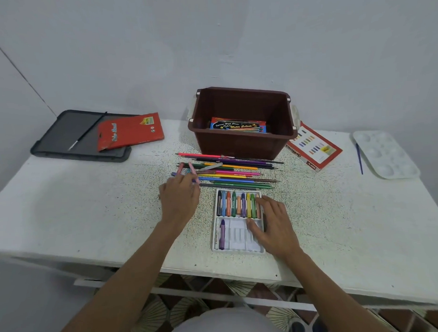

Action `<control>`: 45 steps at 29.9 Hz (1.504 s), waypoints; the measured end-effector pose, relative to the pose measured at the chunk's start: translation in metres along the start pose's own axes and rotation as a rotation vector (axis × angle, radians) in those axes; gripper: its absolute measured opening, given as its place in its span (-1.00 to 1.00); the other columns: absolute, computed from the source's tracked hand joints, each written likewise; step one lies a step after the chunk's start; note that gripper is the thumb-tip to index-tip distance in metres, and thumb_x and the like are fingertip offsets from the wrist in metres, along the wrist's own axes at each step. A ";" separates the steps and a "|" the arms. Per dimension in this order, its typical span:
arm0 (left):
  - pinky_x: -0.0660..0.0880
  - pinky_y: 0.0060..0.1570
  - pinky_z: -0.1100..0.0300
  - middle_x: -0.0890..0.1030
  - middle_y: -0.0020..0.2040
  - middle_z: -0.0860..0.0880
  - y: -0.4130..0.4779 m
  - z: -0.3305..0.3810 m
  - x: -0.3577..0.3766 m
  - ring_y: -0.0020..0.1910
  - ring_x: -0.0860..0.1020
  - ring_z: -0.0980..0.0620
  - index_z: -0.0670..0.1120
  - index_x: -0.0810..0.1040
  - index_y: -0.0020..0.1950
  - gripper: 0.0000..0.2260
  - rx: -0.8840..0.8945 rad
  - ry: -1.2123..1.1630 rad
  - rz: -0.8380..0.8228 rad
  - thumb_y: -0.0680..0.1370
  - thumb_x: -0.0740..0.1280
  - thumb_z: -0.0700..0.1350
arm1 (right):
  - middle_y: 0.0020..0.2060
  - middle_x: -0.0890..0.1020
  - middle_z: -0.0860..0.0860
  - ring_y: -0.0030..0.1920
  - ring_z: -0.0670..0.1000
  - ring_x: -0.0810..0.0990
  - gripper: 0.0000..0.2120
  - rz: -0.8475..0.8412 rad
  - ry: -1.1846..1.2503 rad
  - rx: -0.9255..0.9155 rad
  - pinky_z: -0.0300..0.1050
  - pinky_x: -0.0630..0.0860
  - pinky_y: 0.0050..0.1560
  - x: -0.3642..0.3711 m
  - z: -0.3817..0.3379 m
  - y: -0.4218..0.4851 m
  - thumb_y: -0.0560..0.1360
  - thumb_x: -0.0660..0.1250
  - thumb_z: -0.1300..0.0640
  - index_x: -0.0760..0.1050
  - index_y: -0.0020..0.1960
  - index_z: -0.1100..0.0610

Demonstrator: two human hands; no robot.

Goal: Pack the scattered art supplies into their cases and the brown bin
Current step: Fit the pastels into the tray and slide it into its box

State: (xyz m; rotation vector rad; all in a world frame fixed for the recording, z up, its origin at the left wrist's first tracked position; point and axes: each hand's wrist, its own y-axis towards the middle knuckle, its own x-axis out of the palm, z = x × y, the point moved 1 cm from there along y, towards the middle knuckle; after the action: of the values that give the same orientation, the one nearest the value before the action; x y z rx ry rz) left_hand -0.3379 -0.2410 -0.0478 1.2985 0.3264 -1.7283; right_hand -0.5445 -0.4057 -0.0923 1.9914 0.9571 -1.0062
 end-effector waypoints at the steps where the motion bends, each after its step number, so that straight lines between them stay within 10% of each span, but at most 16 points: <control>1: 0.38 0.11 -0.04 0.61 0.05 -0.06 0.006 -0.002 0.002 0.05 0.55 -0.08 -0.01 0.58 0.15 -0.81 0.001 0.036 0.030 0.59 0.26 -0.04 | 0.34 0.43 0.03 0.33 0.00 0.32 -0.42 0.003 0.003 -0.002 -0.01 0.35 0.33 0.000 0.000 -0.001 0.56 0.15 -0.25 0.33 0.42 0.10; 15: 0.14 0.36 -0.08 0.59 0.18 -0.05 0.043 -0.001 0.014 0.24 0.44 -0.11 0.04 0.60 0.19 -0.77 -0.006 0.149 -0.111 0.61 0.22 -0.04 | 0.33 0.43 0.03 0.31 0.01 0.33 -0.44 0.004 0.012 -0.008 -0.02 0.36 0.31 0.001 0.001 -0.001 0.56 0.18 -0.23 0.33 0.41 0.10; 26: 0.56 -0.18 0.08 0.55 -0.12 -0.05 0.036 0.011 0.000 -0.17 0.56 0.02 -0.13 0.53 -0.03 -0.92 0.064 -0.423 0.053 0.53 0.34 -0.29 | 0.33 0.43 0.02 0.32 0.00 0.33 -0.44 0.007 0.016 -0.012 -0.01 0.37 0.31 0.000 0.000 -0.001 0.56 0.17 -0.23 0.33 0.41 0.10; 31: 0.53 -0.28 0.40 0.59 -0.14 -0.06 0.020 0.032 -0.013 -0.26 0.61 0.27 -0.17 0.48 0.12 -0.80 -0.057 -0.734 -0.129 0.53 0.37 -0.32 | 0.33 0.43 0.02 0.31 0.01 0.33 -0.44 0.000 0.017 -0.009 -0.01 0.36 0.31 0.000 0.000 -0.001 0.56 0.18 -0.24 0.33 0.41 0.09; 45: 0.60 -0.05 0.19 0.63 -0.09 0.02 -0.051 0.035 -0.007 -0.13 0.66 0.09 0.06 0.60 0.08 -0.77 -0.156 -0.779 -0.593 0.49 0.46 -0.20 | 0.31 0.45 0.03 0.30 0.03 0.34 -0.43 -0.003 0.015 -0.007 0.00 0.38 0.29 0.000 -0.001 0.000 0.55 0.17 -0.25 0.35 0.40 0.12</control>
State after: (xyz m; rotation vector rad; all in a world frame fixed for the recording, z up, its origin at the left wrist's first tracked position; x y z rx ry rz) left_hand -0.3995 -0.2331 -0.0426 0.3444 0.3920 -2.4913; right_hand -0.5443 -0.4051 -0.0914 1.9949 0.9710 -0.9903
